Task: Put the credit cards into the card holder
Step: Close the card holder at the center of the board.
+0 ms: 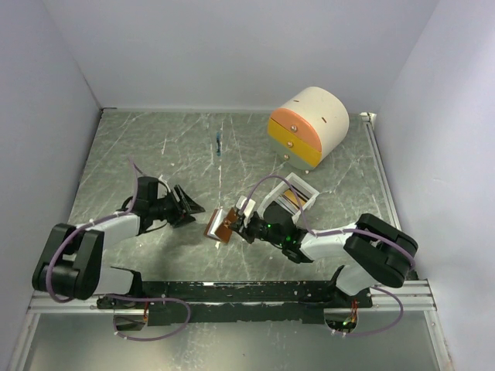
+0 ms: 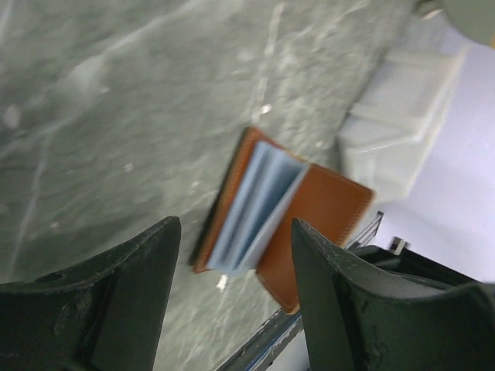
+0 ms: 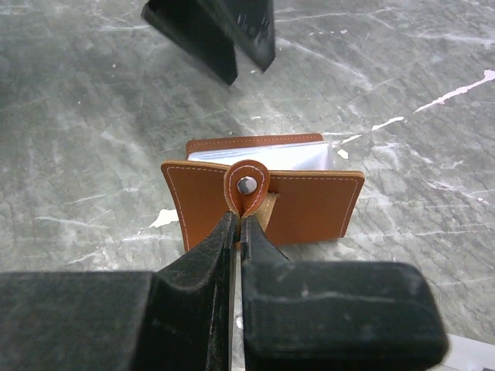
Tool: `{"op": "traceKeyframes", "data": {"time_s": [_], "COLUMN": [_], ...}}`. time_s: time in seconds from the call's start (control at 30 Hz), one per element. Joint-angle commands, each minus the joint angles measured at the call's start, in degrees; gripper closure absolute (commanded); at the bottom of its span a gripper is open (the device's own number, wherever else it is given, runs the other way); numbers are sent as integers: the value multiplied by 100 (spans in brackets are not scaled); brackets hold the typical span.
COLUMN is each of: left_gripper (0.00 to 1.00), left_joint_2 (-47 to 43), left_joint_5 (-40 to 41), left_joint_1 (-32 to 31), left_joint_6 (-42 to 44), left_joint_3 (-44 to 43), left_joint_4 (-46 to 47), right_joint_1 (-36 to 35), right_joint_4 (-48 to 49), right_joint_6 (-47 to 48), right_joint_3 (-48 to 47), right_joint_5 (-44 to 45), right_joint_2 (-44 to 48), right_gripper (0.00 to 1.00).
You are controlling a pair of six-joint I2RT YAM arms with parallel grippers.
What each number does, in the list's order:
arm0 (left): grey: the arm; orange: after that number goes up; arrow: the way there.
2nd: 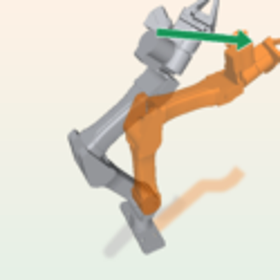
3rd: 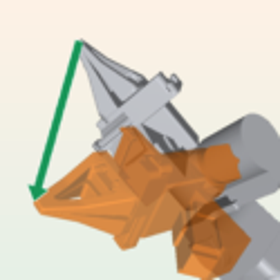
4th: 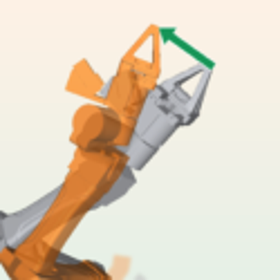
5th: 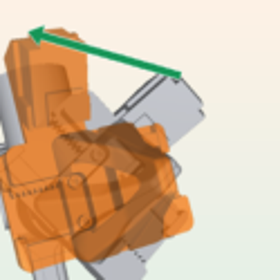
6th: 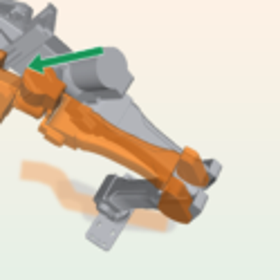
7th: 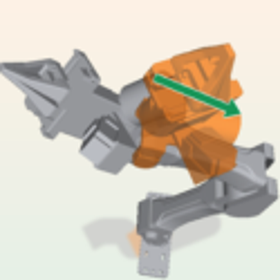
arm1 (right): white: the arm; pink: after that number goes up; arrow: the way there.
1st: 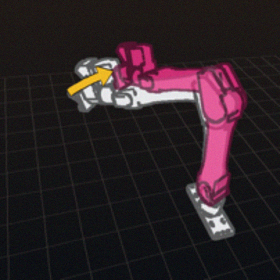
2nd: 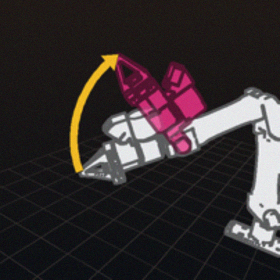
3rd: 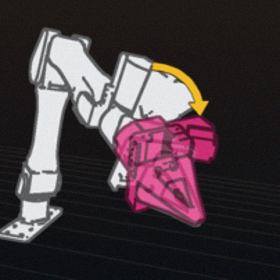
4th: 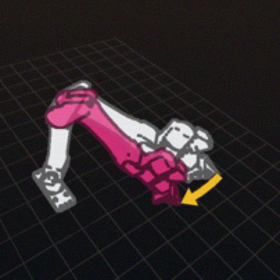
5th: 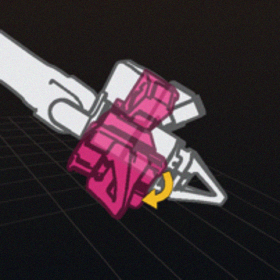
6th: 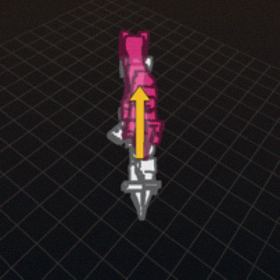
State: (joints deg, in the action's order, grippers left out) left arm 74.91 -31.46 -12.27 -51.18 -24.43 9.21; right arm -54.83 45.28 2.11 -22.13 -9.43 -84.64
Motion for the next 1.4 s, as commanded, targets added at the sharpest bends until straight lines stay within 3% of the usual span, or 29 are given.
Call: {"op": "traceKeyframes", "data": {"time_s": [0.0, 0.17, 0.37, 0.67, 1.13, 1.2, 1.3, 1.37], "left_gripper": [29, 28, 29, 30, 37, 38, 39, 39], "left_joint_2": [421, 727, 1072, 1438, 3272, 3661, 4201, 4521], "left_joint_5": [-18, -53, -334, -1445, -1510, -1520, -1483, -1461], "left_joint_1": [-56, -328, -686, -856, -1478, -1534, -1583, -1610], "left_joint_6": [188, 216, -307, -1913, -3742, -3973, -4200, -4301], "left_joint_3": [54, 85, 431, 925, 1342, 1359, 1403, 1405], "left_joint_4": [-237, -89, 753, 3164, 7099, 7734, 8507, 8899], "right_joint_1": [-32, -28, -29, -30, -29, -30, -29, -28], "right_joint_4": [111, 142, 157, 303, 359, 310, 313, 355], "right_joint_6": [-46, -56, -69, -207, -279, -306, -423, -499], "right_joint_3": [48, 57, 73, 166, 326, 320, 323, 355], "right_joint_5": [0, -26, -26, -108, -18, 37, 128, 140], "right_joint_2": [36, 46, 45, -4, 57, 91, 167, 260], "right_gripper": [100, 100, 100, 100, 100, 93, 68, 63]}}
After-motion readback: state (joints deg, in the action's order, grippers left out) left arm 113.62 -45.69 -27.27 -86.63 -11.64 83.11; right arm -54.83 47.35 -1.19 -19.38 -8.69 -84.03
